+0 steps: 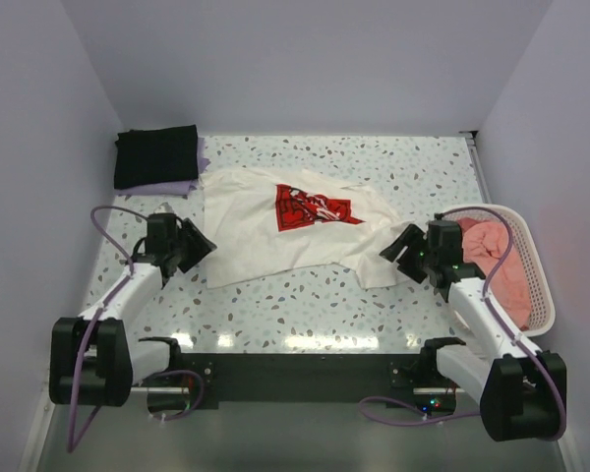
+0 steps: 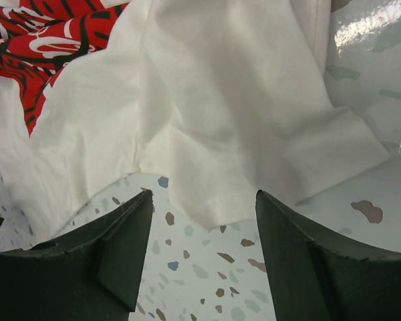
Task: Fold and stack the t-shirts
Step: Flatten the tshirt out
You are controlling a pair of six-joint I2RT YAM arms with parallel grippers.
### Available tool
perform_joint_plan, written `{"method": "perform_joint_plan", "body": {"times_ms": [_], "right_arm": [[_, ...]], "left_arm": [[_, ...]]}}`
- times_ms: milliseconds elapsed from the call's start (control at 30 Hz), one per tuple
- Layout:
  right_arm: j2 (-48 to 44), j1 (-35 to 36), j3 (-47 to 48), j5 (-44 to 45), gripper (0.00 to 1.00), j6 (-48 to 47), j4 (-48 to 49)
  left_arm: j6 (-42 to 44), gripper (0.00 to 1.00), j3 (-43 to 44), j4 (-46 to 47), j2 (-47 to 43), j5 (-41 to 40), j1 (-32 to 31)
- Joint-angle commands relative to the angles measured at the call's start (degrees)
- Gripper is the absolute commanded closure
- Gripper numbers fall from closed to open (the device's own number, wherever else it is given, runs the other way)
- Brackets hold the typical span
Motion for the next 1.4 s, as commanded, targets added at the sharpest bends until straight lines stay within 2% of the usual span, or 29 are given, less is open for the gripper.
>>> {"method": "perform_joint_plan", "body": {"times_ms": [0,167,300,467,867,967,1067,1100,1200,1367], "right_arm": [[0.1,0.2,1.1,-0.5,0.34,-1.4,2.7],[0.6,0.2,2.0,0.1,0.34,-2.3,1.8],[1.0,0.3,2.7,0.7,0.34,-2.9,1.6],[1.9,0.3,3.4,0.7,0.34,-3.0,2.0],[3.3,0.2,3.7,0.7,0.34,-2.5,2.8],[3.5,0.2,3.7,0.8,0.34,-2.5,2.8],[3.3,0.2,4.1,1.6,0.34,-2.7,2.2],[3.3,0.3,4.2,1.7,0.34,-2.7,2.0],[3.5,0.2,4.5,1.7,0.34,-2.8,1.8],[3.5,0.3,4.7,2.5,0.34,-3.2,0.5]], "left_arm": [[-4.4,0.41,-4.4,3.6,-1.7,-3.1,-1.3],[-7.7,0.43,-5.4,-4.4,-7.7,-13.2,-5.2],[-11.9,0.43,-6.2,-10.2,-11.2,-20.1,-11.8],[-14.4,0.47,-9.6,-12.1,-12.4,-21.0,-13.7],[-14.3,0.47,-11.8,-6.4,-8.3,-20.0,-14.9],[-13.7,0.53,-12.0,-4.3,-5.6,-19.3,-15.6],[-12.9,0.67,-11.5,-4.1,-3.9,-20.3,-16.3],[-12.7,0.79,-11.4,-4.3,-3.6,-20.3,-16.3],[-11.3,0.99,-10.0,-4.9,-4.3,-20.7,-16.3],[-8.1,1.0,-4.2,-10.2,-6.5,-25.0,-14.5]]}}
